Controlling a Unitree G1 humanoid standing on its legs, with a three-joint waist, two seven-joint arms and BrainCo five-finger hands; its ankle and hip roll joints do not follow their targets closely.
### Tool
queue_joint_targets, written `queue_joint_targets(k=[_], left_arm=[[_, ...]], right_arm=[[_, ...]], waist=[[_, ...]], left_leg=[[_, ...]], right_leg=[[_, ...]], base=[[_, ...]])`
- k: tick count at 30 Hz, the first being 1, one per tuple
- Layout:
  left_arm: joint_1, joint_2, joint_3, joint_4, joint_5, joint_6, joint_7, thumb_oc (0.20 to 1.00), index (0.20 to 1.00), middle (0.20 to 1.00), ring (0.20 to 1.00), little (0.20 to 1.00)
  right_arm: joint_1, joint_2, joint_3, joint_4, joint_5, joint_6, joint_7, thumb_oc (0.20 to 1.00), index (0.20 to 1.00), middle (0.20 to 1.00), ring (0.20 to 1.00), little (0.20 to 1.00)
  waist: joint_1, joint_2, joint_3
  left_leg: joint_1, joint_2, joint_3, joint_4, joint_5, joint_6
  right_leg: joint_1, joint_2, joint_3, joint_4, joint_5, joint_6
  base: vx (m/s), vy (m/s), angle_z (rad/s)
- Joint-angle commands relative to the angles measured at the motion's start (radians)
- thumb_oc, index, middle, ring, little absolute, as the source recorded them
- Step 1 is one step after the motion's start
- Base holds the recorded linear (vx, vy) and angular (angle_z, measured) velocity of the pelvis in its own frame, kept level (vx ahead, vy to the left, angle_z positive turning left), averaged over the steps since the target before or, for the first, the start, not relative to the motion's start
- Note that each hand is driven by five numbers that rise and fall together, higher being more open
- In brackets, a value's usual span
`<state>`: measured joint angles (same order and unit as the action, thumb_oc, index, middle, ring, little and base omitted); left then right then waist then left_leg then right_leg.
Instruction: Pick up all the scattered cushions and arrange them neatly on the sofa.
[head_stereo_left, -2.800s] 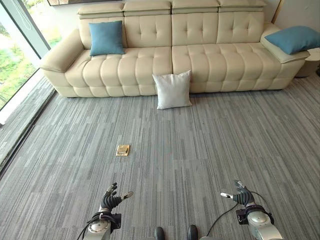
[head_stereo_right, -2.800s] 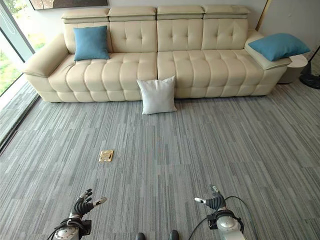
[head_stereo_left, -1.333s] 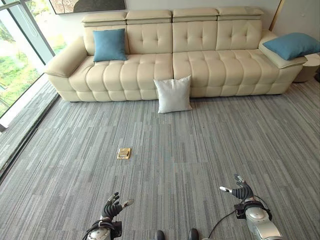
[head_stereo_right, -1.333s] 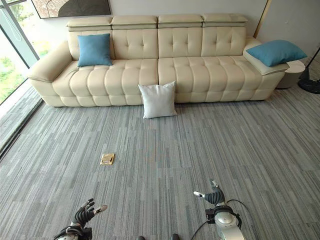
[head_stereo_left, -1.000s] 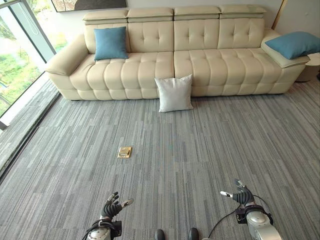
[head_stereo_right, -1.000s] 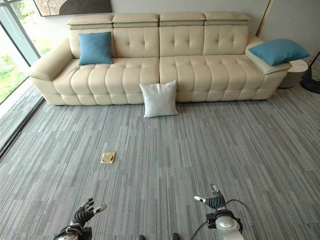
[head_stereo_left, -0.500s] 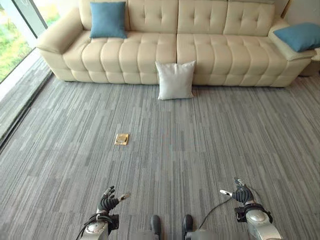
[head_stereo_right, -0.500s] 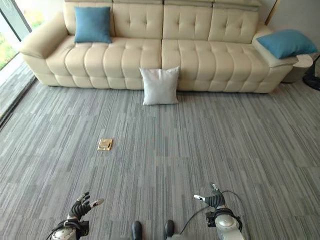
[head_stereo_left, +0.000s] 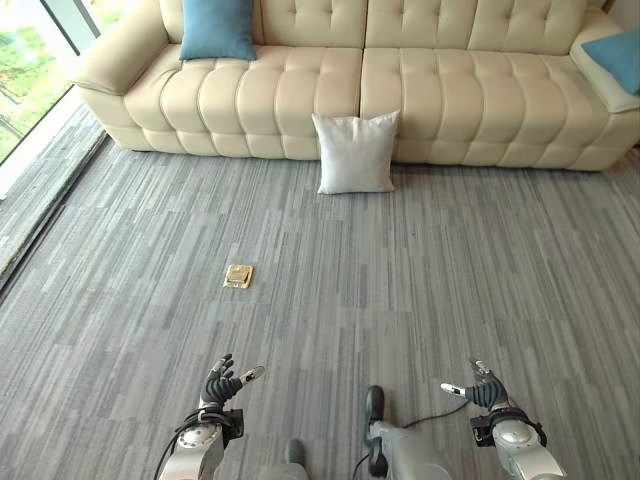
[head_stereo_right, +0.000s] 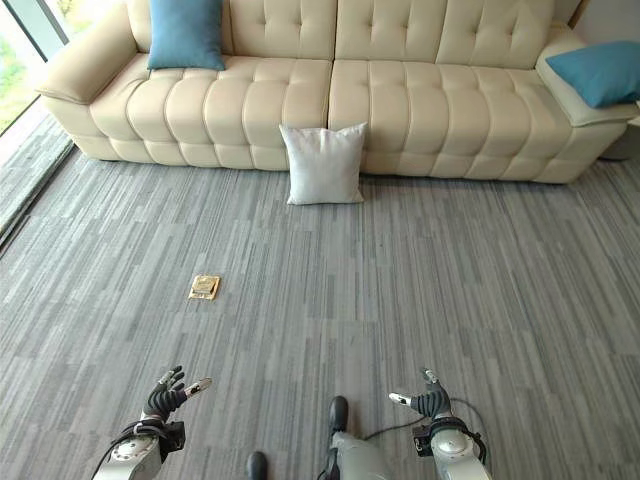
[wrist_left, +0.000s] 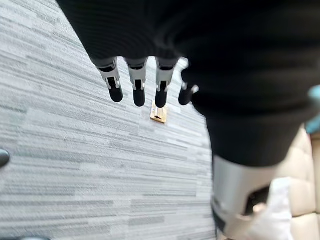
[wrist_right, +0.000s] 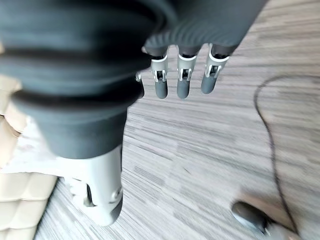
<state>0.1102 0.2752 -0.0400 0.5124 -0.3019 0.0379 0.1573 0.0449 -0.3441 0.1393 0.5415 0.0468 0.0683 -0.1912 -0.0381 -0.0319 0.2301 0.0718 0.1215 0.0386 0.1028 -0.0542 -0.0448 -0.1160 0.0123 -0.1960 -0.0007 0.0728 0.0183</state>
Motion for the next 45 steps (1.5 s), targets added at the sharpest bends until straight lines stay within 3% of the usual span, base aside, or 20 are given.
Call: queue_joint_targets(k=[1, 4, 5, 6, 7, 9, 11, 13, 15, 16, 18, 20, 22, 26, 28, 31, 33, 35, 41, 45], left_arm=[[-0.036, 0.025, -0.014, -0.030, -0.029, -0.031, 0.003, 1.000, 1.000, 1.000, 1.000, 1.000], [-0.024, 0.029, -0.013, -0.026, -0.020, -0.020, -0.002, 1.000, 1.000, 1.000, 1.000, 1.000], [-0.021, 0.031, -0.013, -0.022, -0.016, -0.016, -0.003, 1.000, 1.000, 1.000, 1.000, 1.000], [-0.016, 0.033, -0.015, -0.022, -0.010, -0.009, -0.002, 1.000, 1.000, 1.000, 1.000, 1.000], [-0.016, 0.034, -0.016, -0.021, -0.010, -0.009, -0.002, 1.000, 1.000, 1.000, 1.000, 1.000], [-0.015, 0.032, -0.013, -0.014, -0.008, -0.008, 0.003, 1.000, 1.000, 1.000, 1.000, 1.000], [0.003, 0.034, -0.006, -0.020, 0.002, -0.010, -0.001, 1.000, 1.000, 1.000, 1.000, 1.000], [0.010, 0.040, -0.008, -0.016, 0.010, -0.008, -0.005, 1.000, 1.000, 1.000, 1.000, 1.000], [0.010, 0.057, -0.009, -0.022, 0.016, -0.006, -0.009, 1.000, 1.000, 1.000, 1.000, 1.000], [0.003, 0.069, -0.008, -0.021, 0.018, -0.003, -0.006, 1.000, 1.000, 1.000, 1.000, 1.000], [-0.004, 0.075, -0.009, -0.018, 0.021, -0.001, -0.001, 1.000, 1.000, 1.000, 1.000, 1.000], [-0.013, 0.076, -0.009, -0.018, 0.020, -0.005, -0.001, 1.000, 1.000, 1.000, 1.000, 1.000], [-0.011, 0.075, -0.008, -0.028, 0.018, -0.008, -0.005, 1.000, 1.000, 1.000, 1.000, 1.000], [-0.026, 0.065, -0.007, -0.036, 0.014, -0.008, -0.001, 1.000, 1.000, 1.000, 1.000, 1.000], [-0.049, 0.062, -0.022, -0.042, 0.016, -0.020, -0.004, 1.000, 1.000, 1.000, 1.000, 1.000], [-0.049, 0.045, -0.037, -0.048, 0.014, -0.019, -0.009, 1.000, 1.000, 1.000, 1.000, 1.000], [-0.050, 0.043, -0.040, -0.052, 0.008, -0.017, -0.015, 1.000, 1.000, 1.000, 1.000, 1.000], [-0.049, 0.039, -0.053, -0.045, -0.004, -0.015, -0.015, 1.000, 1.000, 1.000, 1.000, 1.000], [-0.037, 0.041, -0.041, -0.042, -0.002, -0.006, -0.010, 1.000, 1.000, 1.000, 1.000, 1.000], [-0.035, 0.038, -0.045, -0.028, 0.004, 0.000, 0.001, 1.000, 1.000, 1.000, 1.000, 1.000]], right_arm=[[-0.009, -0.036, -0.019, -0.034, 0.031, -0.038, -0.010, 1.000, 1.000, 1.000, 1.000, 1.000], [-0.009, -0.049, -0.024, -0.028, 0.029, -0.037, -0.005, 1.000, 1.000, 1.000, 1.000, 1.000], [-0.010, -0.053, -0.024, -0.023, 0.027, -0.035, -0.003, 1.000, 1.000, 1.000, 1.000, 1.000], [-0.010, -0.057, -0.019, -0.010, 0.025, -0.031, -0.004, 1.000, 1.000, 1.000, 1.000, 1.000], [-0.010, -0.056, -0.019, -0.010, 0.025, -0.031, -0.004, 1.000, 1.000, 1.000, 1.000, 1.000], [-0.005, -0.052, -0.015, 0.004, 0.020, -0.022, -0.012, 1.000, 1.000, 1.000, 1.000, 1.000], [0.007, -0.039, -0.008, 0.005, -0.003, -0.015, 0.001, 1.000, 1.000, 1.000, 1.000, 1.000], [0.002, -0.031, -0.003, 0.010, -0.014, -0.012, 0.009, 1.000, 1.000, 1.000, 1.000, 1.000], [0.005, -0.014, 0.010, 0.009, -0.019, -0.010, 0.022, 1.000, 1.000, 1.000, 1.000, 1.000], [-0.006, -0.005, 0.023, 0.018, -0.029, -0.004, 0.027, 1.000, 1.000, 1.000, 1.000, 1.000], [-0.009, 0.009, 0.033, 0.024, -0.028, -0.002, 0.025, 1.000, 1.000, 1.000, 1.000, 1.000], [-0.014, 0.020, 0.040, 0.025, -0.025, -0.002, 0.029, 1.000, 1.000, 1.000, 1.000, 1.000], [-0.025, 0.018, 0.040, 0.019, -0.023, -0.002, 0.028, 1.000, 1.000, 1.000, 1.000, 1.000], [-0.030, 0.013, 0.041, 0.014, -0.039, 0.011, 0.026, 1.000, 1.000, 1.000, 1.000, 1.000], [-0.020, 0.012, 0.036, 0.014, -0.036, 0.007, 0.019, 1.000, 1.000, 1.000, 1.000, 1.000], [-0.010, 0.005, 0.025, 0.035, -0.005, -0.011, 0.013, 1.000, 1.000, 1.000, 1.000, 1.000], [-0.009, -0.007, 0.022, 0.039, -0.005, -0.010, 0.015, 1.000, 1.000, 1.000, 1.000, 1.000], [-0.016, -0.027, 0.016, 0.047, 0.009, -0.015, 0.012, 1.000, 1.000, 1.000, 1.000, 1.000], [-0.018, -0.026, 0.012, 0.048, 0.018, -0.016, 0.015, 1.000, 1.000, 1.000, 1.000, 1.000], [-0.020, -0.025, 0.019, 0.061, 0.017, -0.012, 0.005, 1.000, 1.000, 1.000, 1.000, 1.000]], waist=[[0.004, 0.003, 0.001], [0.019, -0.019, -0.001], [0.026, -0.023, 0.000], [0.045, -0.022, 0.009], [0.045, -0.024, 0.010], [0.063, -0.021, 0.012], [0.074, -0.014, -0.016], [0.074, -0.026, -0.038], [0.079, -0.040, -0.044], [0.076, -0.040, -0.030], [0.068, -0.032, -0.017], [0.059, -0.011, -0.010], [0.043, 0.006, 0.004], [0.009, 0.002, 0.017], [-0.012, -0.005, 0.011], [-0.030, 0.000, -0.027], [-0.034, 0.005, -0.036], [-0.029, 0.019, -0.047], [-0.001, -0.009, -0.042], [0.030, -0.017, -0.020]], left_leg=[[-0.017, -0.058, 0.021, 0.118, -0.022, -0.014], [-0.086, -0.058, 0.024, 0.068, -0.051, 0.002], [-0.119, -0.056, 0.021, 0.047, -0.033, -0.001], [-0.204, -0.037, 0.020, -0.009, 0.065, -0.019], [-0.201, -0.039, 0.020, -0.013, 0.067, -0.019], [-0.273, -0.024, 0.052, -0.079, 0.133, -0.037], [-0.267, -0.015, 0.083, -0.127, 0.156, -0.038], [-0.257, -0.036, 0.083, -0.096, 0.140, -0.022], [-0.220, -0.064, 0.097, -0.089, 0.098, 0.013], [-0.187, -0.083, 0.108, -0.096, 0.069, 0.042], [-0.157, -0.093, 0.118, -0.100, 0.045, 0.063], [-0.111, -0.086, 0.121, -0.116, 0.028, 0.069], [-0.047, -0.088, 0.134, -0.135, 0.001, 0.066], [0.039, -0.103, 0.123, -0.156, -0.035, 0.046], [0.064, -0.102, 0.101, -0.149, -0.061, 0.037], [0.091, -0.066, 0.088, -0.085, -0.097, 0.012], [0.089, -0.054, 0.077, -0.046, -0.087, 0.004], [0.054, -0.042, 0.041, -0.050, -0.021, -0.009], [-0.055, -0.066, 0.047, -0.039, -0.015, -0.005], [-0.187, -0.048, 0.061, -0.081, 0.100, -0.020]], right_leg=[[0.051, -0.040, 0.010, 0.057, -0.146, 0.020], [0.095, -0.055, 0.013, 0.033, -0.170, 0.023], [0.115, -0.059, 0.017, 0.025, -0.179, 0.025], [0.166, -0.055, 0.024, 0.007, -0.203, 0.027], [0.168, -0.056, 0.023, 0.006, -0.204, 0.027], [0.216, -0.052, 0.035, -0.010, -0.225, 0.033], [0.270, -0.062, 0.057, -0.022, -0.243, 0.057], [0.281, -0.095, 0.079, -0.001, -0.241, 0.069], [0.243, -0.122, 0.101, 0.111, -0.232, 0.095], [0.172, -0.138, 0.115, 0.257, -0.171, 0.117], [0.105, -0.147, 0.116, 0.379, -0.120, 0.135], [0.021, -0.131, 0.099, 0.423, -0.109, 0.112], [-0.038, -0.125, 0.028, 0.315, -0.128, 0.095], [-0.095, -0.108, -0.035, 0.093, -0.070, 0.118], [-0.071, -0.095, -0.007, 0.040, -0.060, 0.120], [-0.012, -0.069, 0.013, 0.051, -0.078, 0.070], [0.005, -0.054, 0.017, 0.055, -0.095, 0.052], [0.062, -0.030, 0.019, 0.029, -0.139, 0.030], [0.139, -0.039, 0.035, 0.009, -0.178, 0.025], [0.210, -0.039, 0.046, -0.010, -0.210, 0.028]], base=[[0.09, -0.036, 0.19], [0.25, -0.015, -0.10], [0.39, 0.066, -0.09], [0.32, 0.063, -0.11], [0.31, 0.075, -0.07], [0.36, 0.161, -0.22], [0.63, 0.393, -0.56], [0.52, 0.381, -0.74], [0.36, 0.342, -0.36], [0.21, 0.289, -0.11], [0.16, 0.221, 0.09], [0.23, 0.145, 0.14], [0.31, 0.060, 0.00], [0.31, -0.061, -0.13], [0.37, -0.143, 0.22], [0.39, -0.183, 0.54], [0.35, -0.189, 0.57], [0.39, -0.144, 0.06], [0.20, -0.017, -0.11], [0.23, 0.062, -0.14]])
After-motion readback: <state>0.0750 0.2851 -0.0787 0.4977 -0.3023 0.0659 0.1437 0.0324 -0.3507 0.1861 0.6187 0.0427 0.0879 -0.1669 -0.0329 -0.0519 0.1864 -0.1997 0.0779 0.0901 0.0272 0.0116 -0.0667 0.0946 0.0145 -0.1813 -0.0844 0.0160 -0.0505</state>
